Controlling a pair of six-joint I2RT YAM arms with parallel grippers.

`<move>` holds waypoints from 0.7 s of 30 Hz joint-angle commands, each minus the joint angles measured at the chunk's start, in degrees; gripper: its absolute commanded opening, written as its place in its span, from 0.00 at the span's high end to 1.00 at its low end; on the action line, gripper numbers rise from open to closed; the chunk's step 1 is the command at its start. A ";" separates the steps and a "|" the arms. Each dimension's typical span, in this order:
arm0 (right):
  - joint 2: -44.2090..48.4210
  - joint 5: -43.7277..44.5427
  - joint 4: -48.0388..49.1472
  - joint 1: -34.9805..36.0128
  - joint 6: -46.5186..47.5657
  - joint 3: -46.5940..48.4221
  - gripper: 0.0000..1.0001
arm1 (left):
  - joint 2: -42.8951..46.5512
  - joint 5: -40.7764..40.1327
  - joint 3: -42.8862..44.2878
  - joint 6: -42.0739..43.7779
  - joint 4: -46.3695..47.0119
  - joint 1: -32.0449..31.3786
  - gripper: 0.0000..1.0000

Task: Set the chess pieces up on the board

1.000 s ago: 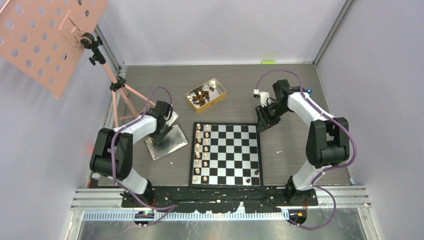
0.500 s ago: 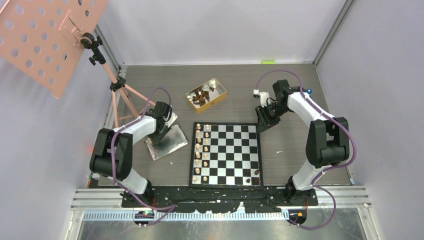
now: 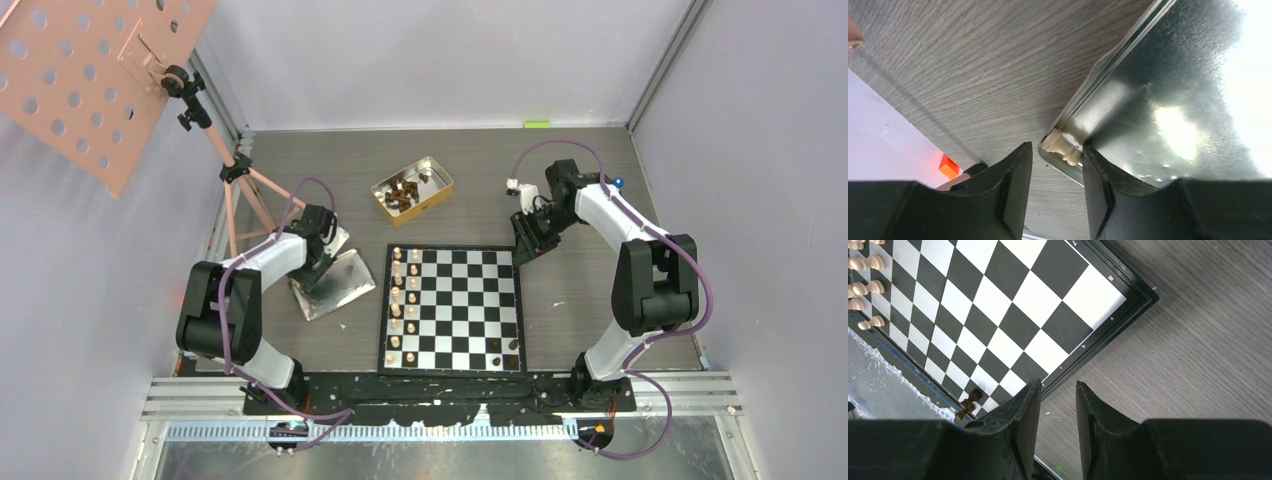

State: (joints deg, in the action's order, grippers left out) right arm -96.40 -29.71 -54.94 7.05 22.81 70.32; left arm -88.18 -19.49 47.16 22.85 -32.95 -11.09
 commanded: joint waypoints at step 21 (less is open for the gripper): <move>-0.43 -1.49 -0.78 -0.02 0.92 2.42 0.62 | 5.59 15.05 3.16 0.88 -7.02 0.90 0.74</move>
State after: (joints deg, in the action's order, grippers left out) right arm -96.49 -29.98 -55.33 7.05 22.81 70.63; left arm -85.23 -10.24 47.57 23.09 -37.17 -10.44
